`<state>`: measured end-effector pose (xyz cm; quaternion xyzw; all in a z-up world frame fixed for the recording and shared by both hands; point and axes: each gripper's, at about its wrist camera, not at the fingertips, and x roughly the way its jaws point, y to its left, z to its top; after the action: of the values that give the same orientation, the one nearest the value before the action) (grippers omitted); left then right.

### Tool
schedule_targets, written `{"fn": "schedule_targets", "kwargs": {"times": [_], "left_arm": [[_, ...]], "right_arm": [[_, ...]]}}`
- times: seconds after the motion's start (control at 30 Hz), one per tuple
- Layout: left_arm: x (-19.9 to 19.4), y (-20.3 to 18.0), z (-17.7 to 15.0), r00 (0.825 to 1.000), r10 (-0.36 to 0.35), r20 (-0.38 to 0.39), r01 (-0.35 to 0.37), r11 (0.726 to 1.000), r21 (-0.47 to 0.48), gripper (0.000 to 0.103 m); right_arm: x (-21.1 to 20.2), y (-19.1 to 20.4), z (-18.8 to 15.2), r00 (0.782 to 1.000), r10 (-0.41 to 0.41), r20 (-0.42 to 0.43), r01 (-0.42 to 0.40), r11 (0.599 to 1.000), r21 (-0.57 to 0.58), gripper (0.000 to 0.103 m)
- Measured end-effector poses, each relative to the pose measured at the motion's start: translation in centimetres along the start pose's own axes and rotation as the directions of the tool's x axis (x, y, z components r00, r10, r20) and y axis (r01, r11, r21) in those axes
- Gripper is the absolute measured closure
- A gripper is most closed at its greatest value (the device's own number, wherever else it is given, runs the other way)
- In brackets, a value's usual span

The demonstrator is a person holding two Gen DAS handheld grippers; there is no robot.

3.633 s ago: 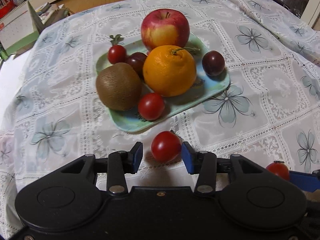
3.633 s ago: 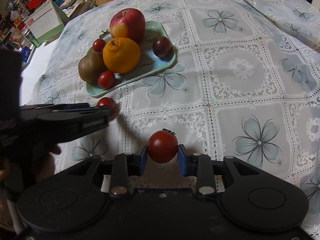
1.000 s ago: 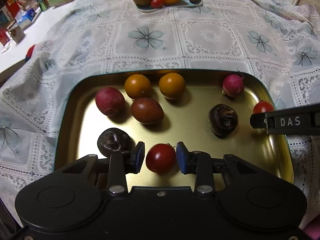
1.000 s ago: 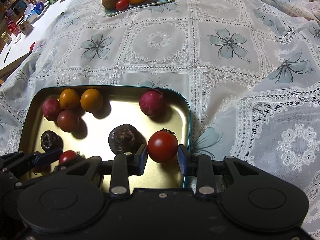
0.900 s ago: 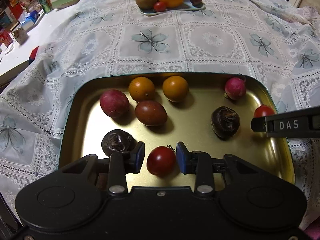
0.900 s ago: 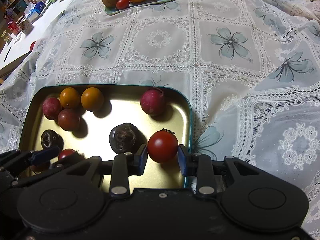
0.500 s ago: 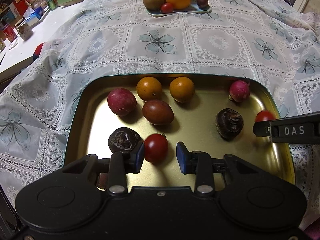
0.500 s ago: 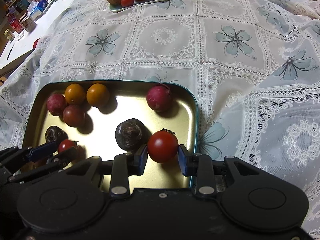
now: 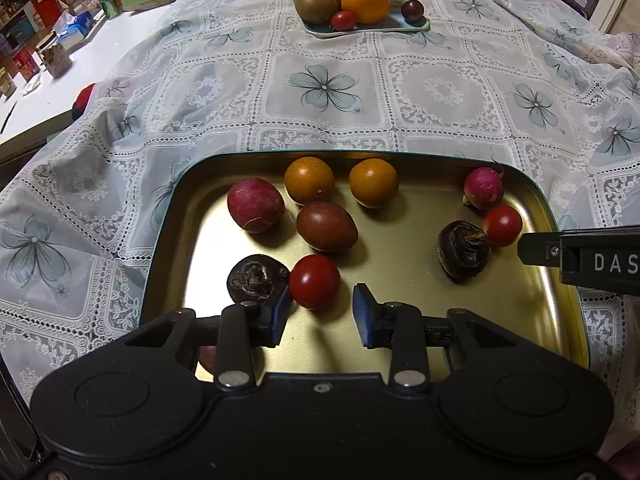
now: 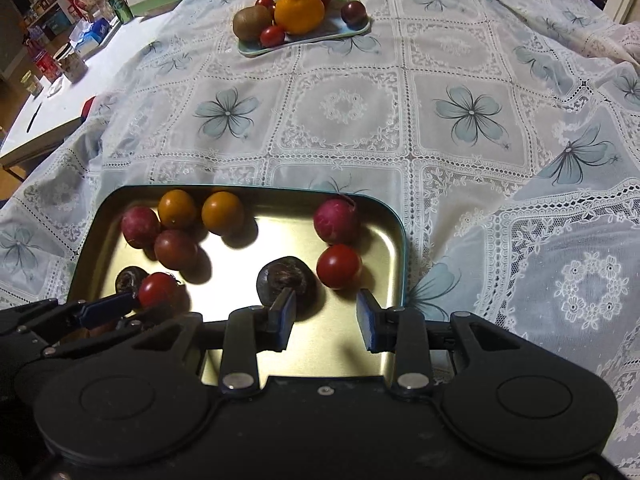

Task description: Organize fruits

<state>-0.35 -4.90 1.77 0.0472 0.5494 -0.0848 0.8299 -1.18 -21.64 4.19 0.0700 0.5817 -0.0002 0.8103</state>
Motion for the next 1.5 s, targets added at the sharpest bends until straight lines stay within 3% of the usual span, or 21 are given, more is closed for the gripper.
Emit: {"fn": "schedule_targets", "kwargs": {"times": [0.3, 0.63, 0.8, 1.07, 1.5], "left_arm": [[-0.9, 1.0, -0.3, 1.0, 0.003, 0.014, -0.003, 1.0, -0.014, 0.059], [-0.8, 1.8, -1.2, 1.0, 0.008, 0.001, -0.008, 1.0, -0.025, 0.059], [-0.6, 1.7, -1.8, 1.0, 0.006, -0.004, -0.006, 1.0, -0.026, 0.059], [-0.5, 1.6, -2.3, 1.0, 0.006, -0.012, -0.006, 1.0, -0.026, 0.059], [-0.2, 1.2, -2.6, 1.0, 0.007, -0.029, -0.008, 1.0, -0.013, 0.059]], "right_arm": [[-1.1, 0.2, -1.5, 0.995, -0.089, 0.046, 0.084, 0.992, 0.098, 0.064], [-1.7, 2.3, -4.2, 0.991, -0.125, 0.052, 0.128, 0.989, -0.068, 0.062], [-2.0, 2.8, -5.1, 0.995, -0.087, 0.04, 0.092, 0.987, -0.13, 0.061], [-2.0, 2.6, -5.9, 0.997, -0.044, 0.062, 0.05, 0.994, -0.102, 0.061], [-0.3, 2.1, -6.0, 1.0, -0.015, -0.012, 0.014, 0.998, -0.061, 0.061]]}}
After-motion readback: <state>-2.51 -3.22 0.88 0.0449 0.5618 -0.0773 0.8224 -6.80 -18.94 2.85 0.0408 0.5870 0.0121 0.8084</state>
